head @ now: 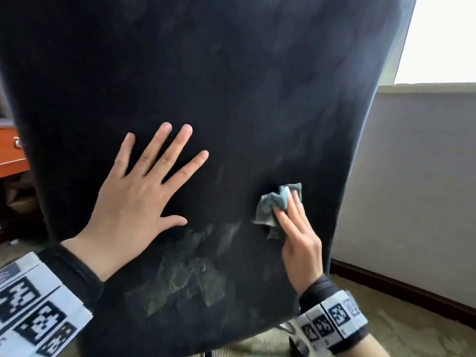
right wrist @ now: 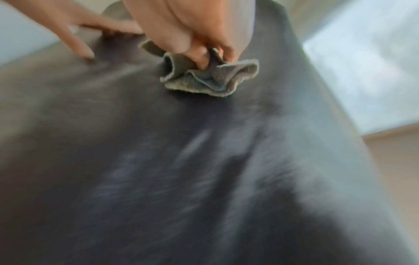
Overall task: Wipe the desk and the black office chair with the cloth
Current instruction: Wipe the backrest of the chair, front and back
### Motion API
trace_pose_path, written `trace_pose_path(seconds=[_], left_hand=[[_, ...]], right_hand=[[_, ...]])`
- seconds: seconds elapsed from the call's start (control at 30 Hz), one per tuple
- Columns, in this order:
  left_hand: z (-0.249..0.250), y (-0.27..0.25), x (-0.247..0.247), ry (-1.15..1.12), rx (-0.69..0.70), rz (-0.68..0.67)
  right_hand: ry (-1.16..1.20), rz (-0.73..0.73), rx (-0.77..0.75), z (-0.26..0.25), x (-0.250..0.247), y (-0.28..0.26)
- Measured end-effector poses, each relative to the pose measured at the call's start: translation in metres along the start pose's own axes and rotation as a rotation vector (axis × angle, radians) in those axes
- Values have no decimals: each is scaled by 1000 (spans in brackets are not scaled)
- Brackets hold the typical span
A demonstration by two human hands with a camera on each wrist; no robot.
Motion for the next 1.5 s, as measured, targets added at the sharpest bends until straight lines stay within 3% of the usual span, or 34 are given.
trace_pose_path(seconds=[0.1, 0.17, 0.27, 0.4, 0.47, 0.53, 0.7, 0.8, 0.87, 0.93, 1.0, 1.07, 1.17, 1.27, 1.4, 1.5], left_hand=[[-28, -11, -5, 53, 51, -6], [-54, -22, -6, 107, 50, -36], [-69, -39, 2, 189, 136, -64], [-63, -43, 1, 240, 197, -12], [-59, -42, -2, 243, 198, 9], [-57, -44, -6, 251, 190, 26], [-54, -41, -8, 286, 189, 8], [-46, -34, -11, 246, 200, 18], [-36, -30, -13, 220, 196, 28], [-27, -29, -16, 193, 195, 53], [-28, -33, -24, 158, 200, 103], [-45, -34, -32, 98, 131, 142], [-77, -34, -31, -87, -72, 88], [-72, -36, -27, -396, -175, 58], [-62, -35, -31, -535, -230, 120], [-61, -35, -34, -532, -234, 146]], right_hand=[[-49, 181, 366, 63, -19, 12], [-16, 245, 474, 60, -12, 11], [67, 233, 384, -2, 14, -10], [203, 47, 47, -149, 71, -54], [250, -36, -66, -185, 89, -61], [244, -59, -34, -170, 88, -59], [98, 113, 346, -53, 47, -70], [109, 148, 447, -57, 52, -71], [157, 137, 322, -117, 68, -62], [222, 75, 70, -191, 85, -58], [211, 36, -78, -212, 86, -59], [216, 33, 9, -168, 78, -60], [76, 152, 335, -76, 55, -72], [87, 282, 463, -63, 61, -74], [157, 160, 166, -144, 77, -55], [186, 57, 12, -155, 74, -45]])
Point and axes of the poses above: each hand's wrist, its own y-axis towards the middle knuckle, its own x-axis out of the palm, z = x × y, the point moved 10 cm from there along y, towards the middle knuckle, and after that the axes turned 10 degrees about -x, right-handed, at the moved point
